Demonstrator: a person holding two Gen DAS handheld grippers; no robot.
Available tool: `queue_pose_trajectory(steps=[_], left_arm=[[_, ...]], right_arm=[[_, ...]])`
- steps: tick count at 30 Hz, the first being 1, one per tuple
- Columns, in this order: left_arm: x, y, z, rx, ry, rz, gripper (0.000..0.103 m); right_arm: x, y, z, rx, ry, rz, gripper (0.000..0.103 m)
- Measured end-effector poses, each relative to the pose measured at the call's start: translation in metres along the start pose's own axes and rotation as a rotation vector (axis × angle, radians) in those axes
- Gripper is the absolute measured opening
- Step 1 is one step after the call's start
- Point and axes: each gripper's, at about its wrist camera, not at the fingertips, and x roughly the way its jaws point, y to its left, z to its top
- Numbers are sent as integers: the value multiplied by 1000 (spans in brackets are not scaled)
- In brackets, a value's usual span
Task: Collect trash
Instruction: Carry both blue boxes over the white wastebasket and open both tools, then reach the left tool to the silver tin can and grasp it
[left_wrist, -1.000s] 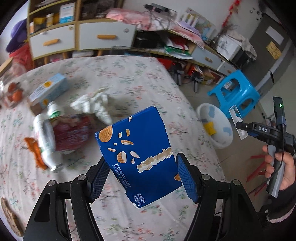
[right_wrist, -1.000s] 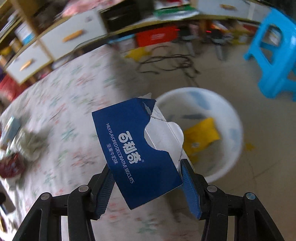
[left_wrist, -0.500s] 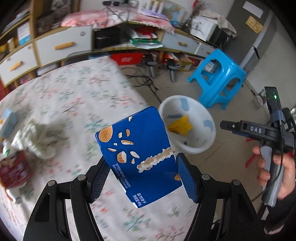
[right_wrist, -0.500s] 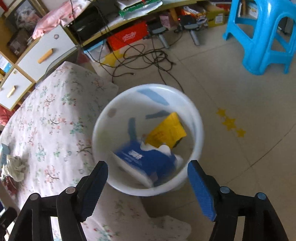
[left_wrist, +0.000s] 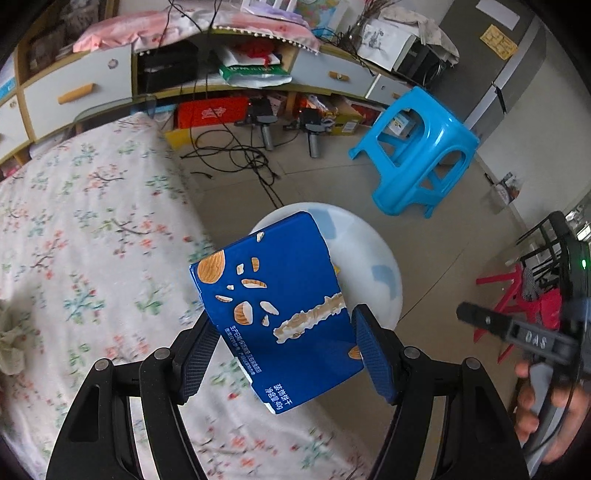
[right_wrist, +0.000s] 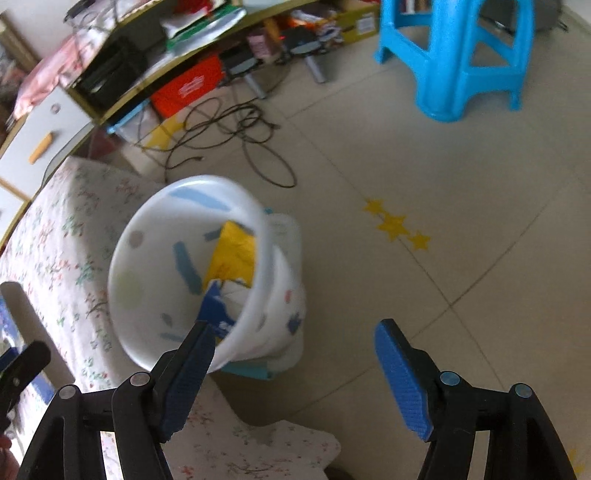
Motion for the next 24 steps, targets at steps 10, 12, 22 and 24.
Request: queue_pose_trajectory(steps=[10, 12, 22, 24], left_arm=[[0, -8, 10, -24, -39, -46, 91], [-5, -5, 9, -25, -36, -23, 91], [-56, 22, -15, 32, -84, 97, 99], [-69, 32, -21, 29, -94, 107, 100]], right_arm=[[-7, -10, 1, 34, -14, -5, 76], [-10, -8, 2, 34, -22, -7, 76], [-19, 23, -2, -6, -44, 15, 77], [-22, 36, -4, -26, -48, 27, 77]])
